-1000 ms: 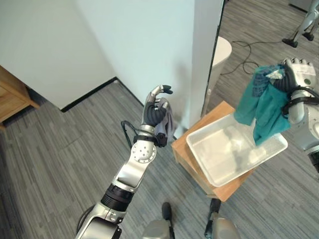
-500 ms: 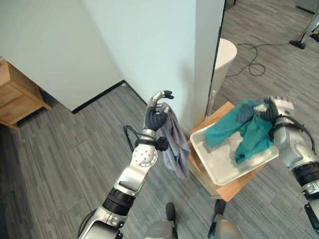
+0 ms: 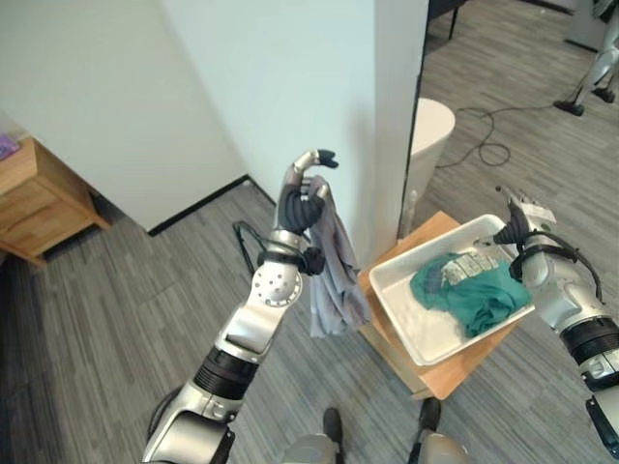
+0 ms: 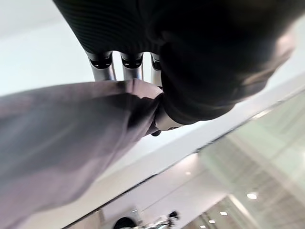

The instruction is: Pick up bed clothes into laundry basket.

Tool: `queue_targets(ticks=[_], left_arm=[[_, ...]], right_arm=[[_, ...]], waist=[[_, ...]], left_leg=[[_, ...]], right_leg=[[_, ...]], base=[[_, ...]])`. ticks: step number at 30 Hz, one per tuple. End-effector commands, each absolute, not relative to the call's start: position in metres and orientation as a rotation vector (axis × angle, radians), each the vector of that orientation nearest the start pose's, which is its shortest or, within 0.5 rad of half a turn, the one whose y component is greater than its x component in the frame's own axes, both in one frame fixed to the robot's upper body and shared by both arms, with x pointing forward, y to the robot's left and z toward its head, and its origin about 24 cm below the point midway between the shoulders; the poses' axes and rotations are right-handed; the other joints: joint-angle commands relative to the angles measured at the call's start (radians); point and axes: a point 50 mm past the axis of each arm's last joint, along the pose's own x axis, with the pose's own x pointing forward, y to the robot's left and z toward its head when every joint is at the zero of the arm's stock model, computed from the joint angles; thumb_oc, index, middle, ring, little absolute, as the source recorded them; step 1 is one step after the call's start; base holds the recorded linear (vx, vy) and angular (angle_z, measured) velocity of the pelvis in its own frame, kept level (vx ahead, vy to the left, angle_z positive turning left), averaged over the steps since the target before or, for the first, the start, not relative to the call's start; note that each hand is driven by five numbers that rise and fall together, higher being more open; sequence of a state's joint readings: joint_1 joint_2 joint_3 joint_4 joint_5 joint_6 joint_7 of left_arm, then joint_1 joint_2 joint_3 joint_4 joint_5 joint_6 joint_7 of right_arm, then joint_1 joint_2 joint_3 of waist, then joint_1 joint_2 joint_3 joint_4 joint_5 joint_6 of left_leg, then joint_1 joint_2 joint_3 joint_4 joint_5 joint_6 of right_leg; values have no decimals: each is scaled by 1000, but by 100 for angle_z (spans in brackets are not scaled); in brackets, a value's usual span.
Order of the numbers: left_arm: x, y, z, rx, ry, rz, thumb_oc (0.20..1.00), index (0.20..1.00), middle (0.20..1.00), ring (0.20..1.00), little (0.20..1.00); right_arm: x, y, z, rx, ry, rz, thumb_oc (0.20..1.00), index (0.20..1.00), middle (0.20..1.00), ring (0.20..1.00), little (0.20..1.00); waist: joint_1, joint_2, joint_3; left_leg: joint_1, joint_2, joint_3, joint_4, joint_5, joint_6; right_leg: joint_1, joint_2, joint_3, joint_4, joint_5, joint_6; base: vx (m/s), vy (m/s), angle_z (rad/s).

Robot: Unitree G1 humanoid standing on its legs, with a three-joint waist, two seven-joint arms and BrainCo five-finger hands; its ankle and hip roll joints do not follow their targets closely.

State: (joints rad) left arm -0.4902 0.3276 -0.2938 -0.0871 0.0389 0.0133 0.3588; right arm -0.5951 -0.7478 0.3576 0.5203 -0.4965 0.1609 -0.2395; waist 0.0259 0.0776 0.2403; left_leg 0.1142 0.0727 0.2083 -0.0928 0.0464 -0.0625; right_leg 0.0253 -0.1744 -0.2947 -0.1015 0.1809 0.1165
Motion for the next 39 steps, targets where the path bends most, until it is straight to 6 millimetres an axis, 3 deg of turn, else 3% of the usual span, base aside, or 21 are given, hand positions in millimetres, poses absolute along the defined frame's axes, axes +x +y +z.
queue_targets(ticks=[1,5,6,10,13,17,22,32,39], left_arm=[[297,88,251,236,-889,-51,200,200,200,200,200],[294,71,285,268,-1019,-70,200,200,200,200,200],[295,70,286,267,-1022,-70,200,200,200,200,200],[303,45,332,274,-1109,-41,200,200,200,200,200],[309,32,363,347,-1166,1,200,200,200,200,200],[310,33,389,391,-1205,37,200,200,200,200,200],[318,48,423,503,-1214,140,200,200,200,200,200],[322,52,445,708,-1227,239,200,200,200,200,200],[336,48,427,827,-1166,241,200,200,200,200,200]], right_arm=[[350,-301,168,-1407,-55,-385,1000,1000,1000,1000,1000],[343,-330,163,-1446,72,-437,1000,1000,1000,1000,1000],[344,-331,164,-1446,70,-439,1000,1000,1000,1000,1000],[326,-359,132,-1478,266,-439,1000,1000,1000,1000,1000],[313,-383,122,-1444,383,-492,1000,1000,1000,1000,1000],[306,-401,131,-1450,450,-536,1000,1000,1000,1000,1000],[315,-398,155,-1486,384,-549,1000,1000,1000,1000,1000],[332,-378,186,-1481,227,-535,1000,1000,1000,1000,1000],[339,-373,199,-1439,177,-554,1000,1000,1000,1000,1000]], waist=[[30,-19,-73],[7,-10,-92],[8,-9,-89],[-52,0,-101],[-75,-3,-104],[-90,-9,-98],[-97,-12,-84],[-130,-11,-64],[-146,-22,-34]], left_leg=[[-14,85,28,6,-17,-91],[10,81,37,6,-26,-92],[11,81,38,6,-26,-92],[33,80,66,6,-36,-87],[45,82,87,6,-42,-88],[44,86,112,6,-39,-92],[43,93,169,6,-36,-95],[26,91,201,6,-39,-91],[-8,82,209,6,-36,-86]], right_leg=[[103,-33,-24,14,-167,92],[120,-35,-21,14,-169,95],[121,-35,-21,14,-169,95],[110,-39,-1,14,-153,105],[100,-36,20,14,-143,111],[78,-32,28,14,-129,121],[40,-24,56,14,-109,134],[-1,-33,65,14,-96,141],[-45,-39,77,14,-81,143]], base=[[-9,-56,0],[0,0,0],[25,22,-6],[20,27,-13],[41,14,-28],[6,14,-30],[17,25,-33],[13,23,-18],[-25,26,-12]])
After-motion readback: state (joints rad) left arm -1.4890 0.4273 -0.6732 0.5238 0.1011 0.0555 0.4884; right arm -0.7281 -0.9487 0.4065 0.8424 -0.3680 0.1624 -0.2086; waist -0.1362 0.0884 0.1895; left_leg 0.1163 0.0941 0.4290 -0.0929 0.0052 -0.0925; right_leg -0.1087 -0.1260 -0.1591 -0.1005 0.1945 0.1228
